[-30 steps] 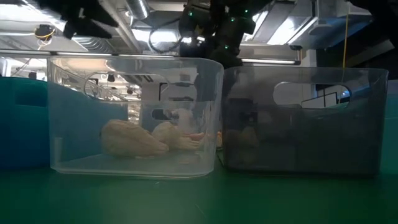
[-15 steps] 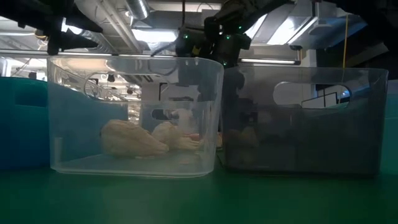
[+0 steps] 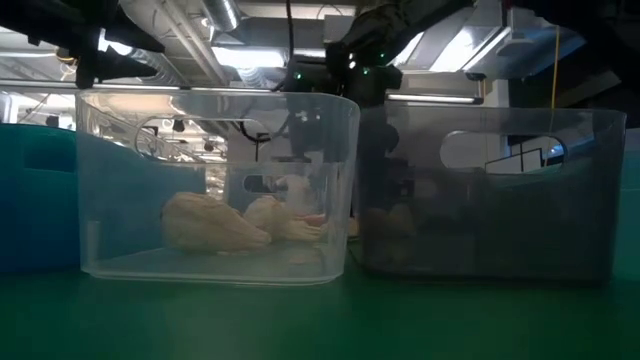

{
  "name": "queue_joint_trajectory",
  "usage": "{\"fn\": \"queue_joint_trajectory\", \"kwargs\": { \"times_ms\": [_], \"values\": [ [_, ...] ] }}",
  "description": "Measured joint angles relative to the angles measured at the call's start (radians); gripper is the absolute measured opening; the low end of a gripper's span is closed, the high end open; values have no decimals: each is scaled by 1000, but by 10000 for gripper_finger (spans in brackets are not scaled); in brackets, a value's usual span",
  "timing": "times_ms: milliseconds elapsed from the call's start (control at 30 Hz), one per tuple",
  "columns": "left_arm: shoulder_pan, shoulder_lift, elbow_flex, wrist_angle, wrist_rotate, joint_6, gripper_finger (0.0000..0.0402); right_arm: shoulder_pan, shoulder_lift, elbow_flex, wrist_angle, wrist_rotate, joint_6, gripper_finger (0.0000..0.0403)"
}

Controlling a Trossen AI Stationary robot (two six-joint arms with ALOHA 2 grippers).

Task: Sort produce into baskets
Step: Put the white garlic into the transparent bin

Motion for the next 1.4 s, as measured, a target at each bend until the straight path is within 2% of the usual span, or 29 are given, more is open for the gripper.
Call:
{"fn": "queue_joint_trajectory", "kwargs": {
  "times_ms": [100, 200, 567, 667, 967, 1233, 1400],
  "values": [
    [0, 0, 0, 0, 0, 0, 237, 0, 13, 1, -17, -15, 0, 303],
    [0, 0, 0, -1, -1, 7, 237, 0, 15, 1, -23, -19, 2, 282],
    [0, 0, 0, -1, -4, 6, 237, 0, 17, 13, -35, 39, -2, 150],
    [0, 0, 0, -1, -4, 6, 237, 0, 17, 14, -39, 39, -2, 129],
    [0, 0, 0, -1, -4, 11, 237, 0, 17, 14, -49, 35, 0, 146],
    [0, 0, 0, -1, -4, 12, 237, 0, 16, 14, -72, 22, 0, 140],
    [0, 0, 0, -1, -4, 12, 237, 0, 16, 13, -76, 5, 0, 163]
  ]
}}
